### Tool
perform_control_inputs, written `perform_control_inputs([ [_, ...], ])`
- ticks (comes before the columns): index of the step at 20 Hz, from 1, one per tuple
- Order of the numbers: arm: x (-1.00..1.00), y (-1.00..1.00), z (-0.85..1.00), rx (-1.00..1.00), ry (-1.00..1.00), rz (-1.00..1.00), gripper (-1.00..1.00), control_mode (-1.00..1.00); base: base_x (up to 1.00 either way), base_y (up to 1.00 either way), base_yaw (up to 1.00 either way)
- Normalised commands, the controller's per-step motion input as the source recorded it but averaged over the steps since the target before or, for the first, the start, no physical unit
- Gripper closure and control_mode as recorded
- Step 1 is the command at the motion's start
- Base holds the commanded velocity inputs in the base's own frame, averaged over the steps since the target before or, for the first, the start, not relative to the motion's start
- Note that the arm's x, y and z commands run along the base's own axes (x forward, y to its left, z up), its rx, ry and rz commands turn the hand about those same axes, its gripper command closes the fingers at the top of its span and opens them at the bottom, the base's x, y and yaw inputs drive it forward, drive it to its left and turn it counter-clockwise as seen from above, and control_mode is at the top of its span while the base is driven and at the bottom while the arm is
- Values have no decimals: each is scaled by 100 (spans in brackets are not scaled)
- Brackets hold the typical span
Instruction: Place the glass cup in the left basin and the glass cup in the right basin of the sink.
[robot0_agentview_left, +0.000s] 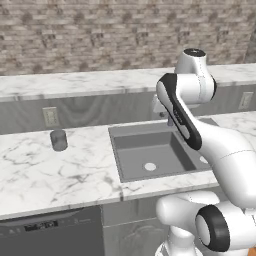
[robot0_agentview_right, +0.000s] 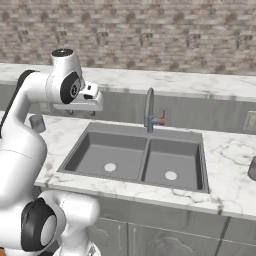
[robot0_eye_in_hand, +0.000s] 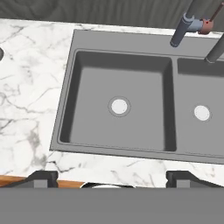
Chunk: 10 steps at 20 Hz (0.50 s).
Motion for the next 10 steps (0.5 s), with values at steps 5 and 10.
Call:
perform_control_inputs([
  [5,0,0,0,0,0,0,-100,100,-14,31,0],
  [10,0,0,0,0,0,0,-100,100,-11,37,-3],
])
